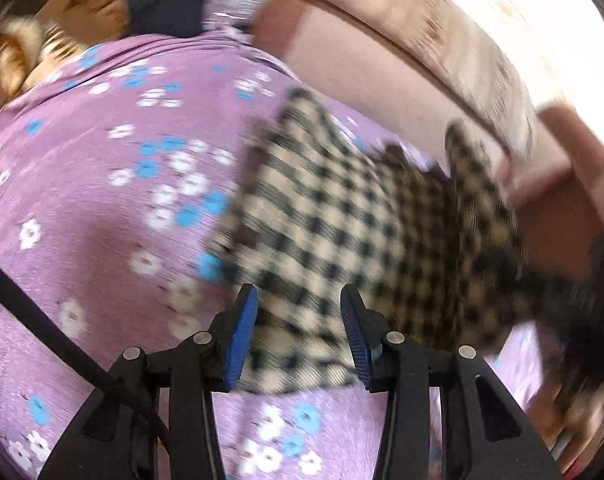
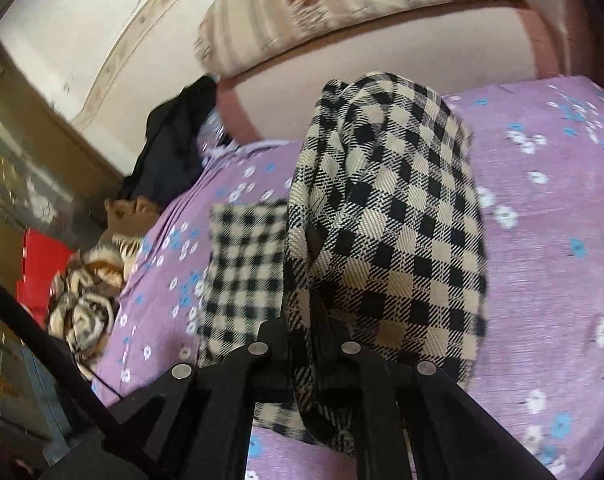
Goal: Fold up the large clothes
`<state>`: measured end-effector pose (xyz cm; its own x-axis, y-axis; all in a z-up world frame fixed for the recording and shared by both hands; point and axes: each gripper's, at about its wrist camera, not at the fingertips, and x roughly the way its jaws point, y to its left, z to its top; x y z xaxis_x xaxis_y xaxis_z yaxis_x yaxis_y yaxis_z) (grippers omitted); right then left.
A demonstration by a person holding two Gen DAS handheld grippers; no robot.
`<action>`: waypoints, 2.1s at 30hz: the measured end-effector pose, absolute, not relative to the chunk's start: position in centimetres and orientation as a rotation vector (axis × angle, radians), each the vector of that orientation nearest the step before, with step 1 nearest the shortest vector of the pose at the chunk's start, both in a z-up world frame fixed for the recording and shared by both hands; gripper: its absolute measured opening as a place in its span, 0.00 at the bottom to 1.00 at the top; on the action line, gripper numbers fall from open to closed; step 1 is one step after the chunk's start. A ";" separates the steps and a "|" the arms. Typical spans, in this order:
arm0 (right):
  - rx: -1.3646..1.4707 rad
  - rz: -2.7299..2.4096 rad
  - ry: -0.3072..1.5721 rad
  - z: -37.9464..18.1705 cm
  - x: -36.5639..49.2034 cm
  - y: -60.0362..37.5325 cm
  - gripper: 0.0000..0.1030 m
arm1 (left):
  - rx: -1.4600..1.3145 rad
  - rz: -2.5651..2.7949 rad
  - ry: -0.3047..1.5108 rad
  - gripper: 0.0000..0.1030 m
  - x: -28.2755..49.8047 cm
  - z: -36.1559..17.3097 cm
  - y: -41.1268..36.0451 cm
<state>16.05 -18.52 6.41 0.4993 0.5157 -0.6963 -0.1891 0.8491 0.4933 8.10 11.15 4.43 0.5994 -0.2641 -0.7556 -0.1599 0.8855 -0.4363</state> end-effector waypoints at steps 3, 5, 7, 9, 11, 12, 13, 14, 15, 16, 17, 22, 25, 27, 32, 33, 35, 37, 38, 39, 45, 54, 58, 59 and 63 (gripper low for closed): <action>0.360 0.460 0.987 5.7 16.4 -16.2 0.07 | -0.543 -0.027 0.902 0.40 8.7 4.9 13.7; 0.356 0.472 1.008 5.1 16.4 -15.1 0.07 | -0.542 0.005 0.871 0.40 9.1 5.3 14.5; 0.344 0.483 1.023 4.8 16.3 -14.0 0.07 | -0.527 0.031 0.849 0.41 9.6 5.4 15.2; 0.327 0.504 1.033 4.6 16.1 -12.9 0.07 | -0.527 0.024 0.846 0.41 10.1 5.4 15.5; 0.315 0.534 1.043 4.3 16.0 -11.7 0.07 | -0.542 -0.004 0.845 0.42 10.9 5.3 15.8; 0.313 0.547 1.049 4.2 16.1 -11.1 0.07 | -0.545 -0.014 0.844 0.45 11.2 5.3 15.8; 0.308 0.563 1.057 3.9 16.1 -10.4 0.07 | -0.548 -0.021 0.837 0.47 11.4 5.4 15.9; 0.304 0.579 1.066 3.6 16.2 -9.7 0.07 | -0.549 -0.023 0.831 0.47 11.6 5.4 15.9; 0.302 0.593 1.073 3.4 16.2 -9.1 0.07 | -0.546 -0.023 0.826 0.47 11.8 5.6 15.9; 0.302 0.612 1.081 3.0 16.2 -8.5 0.07 | -0.543 -0.024 0.823 0.47 12.0 5.6 15.9; 0.299 0.640 1.093 2.5 16.1 -7.5 0.07 | -0.542 -0.025 0.819 0.47 12.1 5.7 15.9; 0.270 0.666 1.114 0.2 16.1 -5.7 0.15 | -0.547 -0.019 0.812 0.49 12.3 5.9 16.4; 0.286 0.710 1.105 0.7 15.3 -6.3 0.29 | -0.556 -0.041 0.825 0.50 12.6 5.6 16.2; 0.253 0.736 1.074 2.1 14.0 -7.1 0.33 | -0.549 -0.069 0.831 0.51 12.8 5.5 15.7; 0.179 0.690 0.992 5.3 10.5 -11.4 0.38 | -0.477 -0.176 0.819 0.61 13.0 5.8 12.6; 0.192 0.670 0.984 5.6 10.2 -12.6 0.38 | -0.463 -0.196 0.820 0.61 13.1 5.7 12.0; 0.217 0.621 0.977 5.7 10.1 -14.6 0.38 | -0.429 -0.245 0.827 0.61 13.3 5.4 10.1; 0.230 0.581 0.975 5.6 10.2 -16.1 0.38 | -0.391 -0.296 0.854 0.61 13.7 4.7 8.1; 0.242 0.559 0.976 5.4 10.3 -16.8 0.38 | -0.369 -0.303 0.867 0.61 13.9 4.3 7.3; 0.252 0.544 0.977 5.4 10.3 -17.2 0.38 | -0.335 -0.300 0.891 0.61 14.2 3.6 6.2; 0.273 0.475 0.986 5.5 10.8 -18.6 0.38 | -0.263 -0.260 0.968 0.05 14.8 2.2 4.9; 0.329 0.441 0.958 6.6 13.7 -18.9 0.42 | -0.300 -0.193 0.930 0.05 13.4 4.7 8.8; 0.289 0.425 0.954 6.4 15.3 -17.7 0.43 | -0.249 -0.126 0.983 0.04 13.7 2.5 8.8; 0.267 0.430 0.956 6.5 15.8 -17.1 0.42 | -0.256 -0.127 0.991 0.04 13.6 2.2 8.9; 0.175 0.446 0.960 6.5 18.5 -14.5 0.32 | -0.230 -0.126 0.991 0.04 12.8 1.3 9.0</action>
